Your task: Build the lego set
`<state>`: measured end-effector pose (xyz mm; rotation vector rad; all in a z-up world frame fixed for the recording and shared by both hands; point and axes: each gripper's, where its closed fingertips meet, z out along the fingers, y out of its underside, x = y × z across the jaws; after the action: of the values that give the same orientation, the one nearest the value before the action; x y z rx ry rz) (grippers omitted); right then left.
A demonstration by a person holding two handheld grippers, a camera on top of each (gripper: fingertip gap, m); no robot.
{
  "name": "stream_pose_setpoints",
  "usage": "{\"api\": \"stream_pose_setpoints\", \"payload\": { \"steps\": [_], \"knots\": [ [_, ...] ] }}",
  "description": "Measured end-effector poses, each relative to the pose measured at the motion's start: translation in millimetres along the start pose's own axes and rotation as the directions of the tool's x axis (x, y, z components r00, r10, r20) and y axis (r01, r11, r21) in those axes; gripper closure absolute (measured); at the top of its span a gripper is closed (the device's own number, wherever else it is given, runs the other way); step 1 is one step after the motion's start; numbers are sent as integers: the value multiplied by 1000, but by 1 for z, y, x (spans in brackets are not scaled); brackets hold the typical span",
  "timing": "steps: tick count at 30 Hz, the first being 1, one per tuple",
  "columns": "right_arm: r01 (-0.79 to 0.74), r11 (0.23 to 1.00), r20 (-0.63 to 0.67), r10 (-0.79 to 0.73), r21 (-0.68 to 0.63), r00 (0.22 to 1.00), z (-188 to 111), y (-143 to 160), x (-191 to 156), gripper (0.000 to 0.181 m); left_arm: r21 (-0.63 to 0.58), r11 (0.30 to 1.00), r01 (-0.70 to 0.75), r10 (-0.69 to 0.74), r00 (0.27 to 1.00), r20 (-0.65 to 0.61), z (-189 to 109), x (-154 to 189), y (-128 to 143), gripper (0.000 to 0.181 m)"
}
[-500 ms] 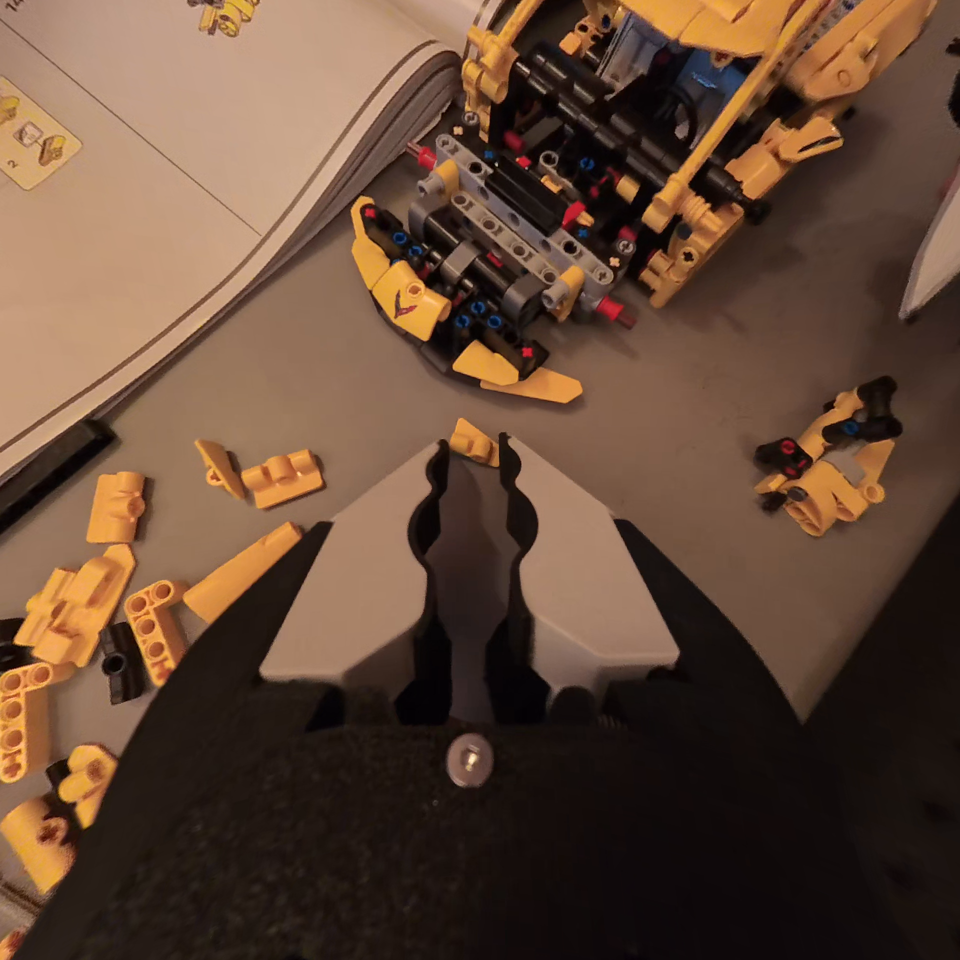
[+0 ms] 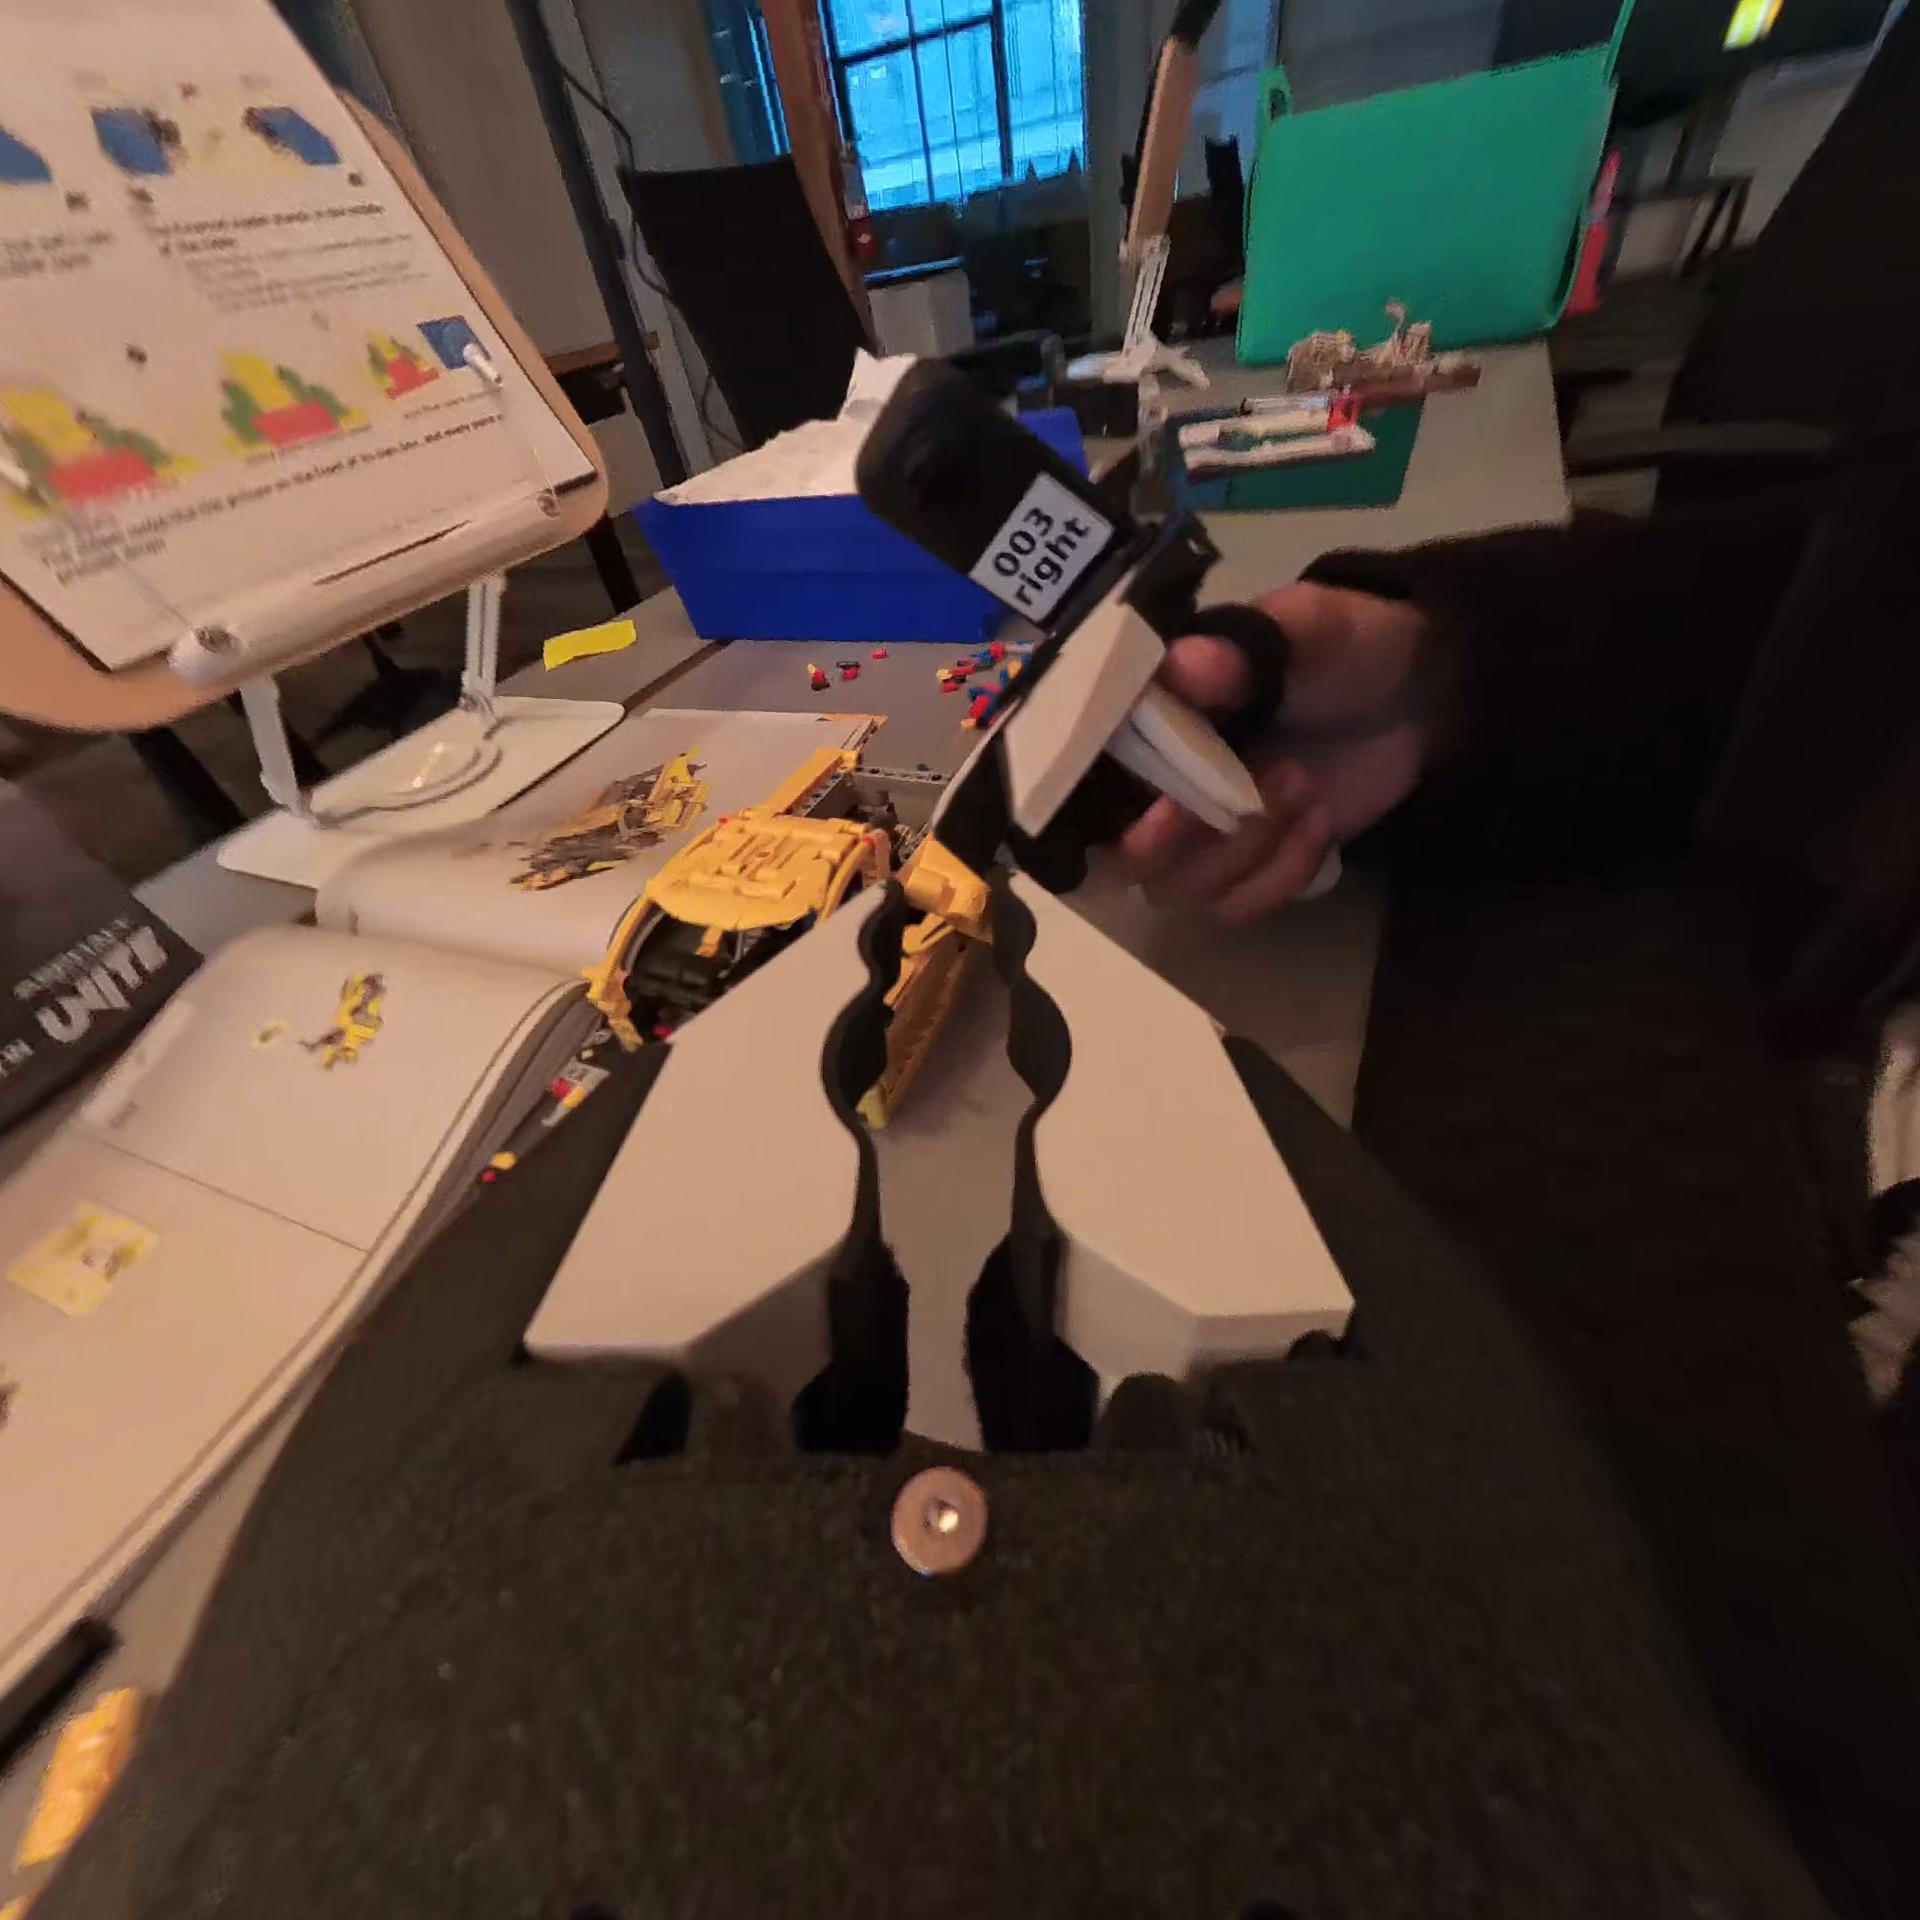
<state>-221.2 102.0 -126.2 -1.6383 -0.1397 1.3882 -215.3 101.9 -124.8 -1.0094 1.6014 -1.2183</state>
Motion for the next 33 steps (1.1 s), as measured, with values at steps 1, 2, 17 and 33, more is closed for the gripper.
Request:
{"api": "stream_pose_setpoints", "payload": {
  "steps": [1, 2, 17, 33],
  "knots": [
    [-17, 1000, 21, 17, -1, 1000, -1, 0, -2, 164, -23, 999, -49, 49, 999, 11, 3, 3, 2, 165],
    [-24, 1000, 11, 24, -9, 1000, -3, 2, -1, 167, -38, 995, -88, 89, 996, 20, 4, 5, 2, 165],
    [371, 914, -386, -405, -164, 829, -23, -3, 42, 181, -2, 983, 181, -181, 980, 86, 4, -9, 15, 166],
    [859, 119, -278, -960, -497, -27, -5, -3, 12, 181, 111, 848, 518, -488, 845, -221, -8, 2, -2, 163]
  ]
}}
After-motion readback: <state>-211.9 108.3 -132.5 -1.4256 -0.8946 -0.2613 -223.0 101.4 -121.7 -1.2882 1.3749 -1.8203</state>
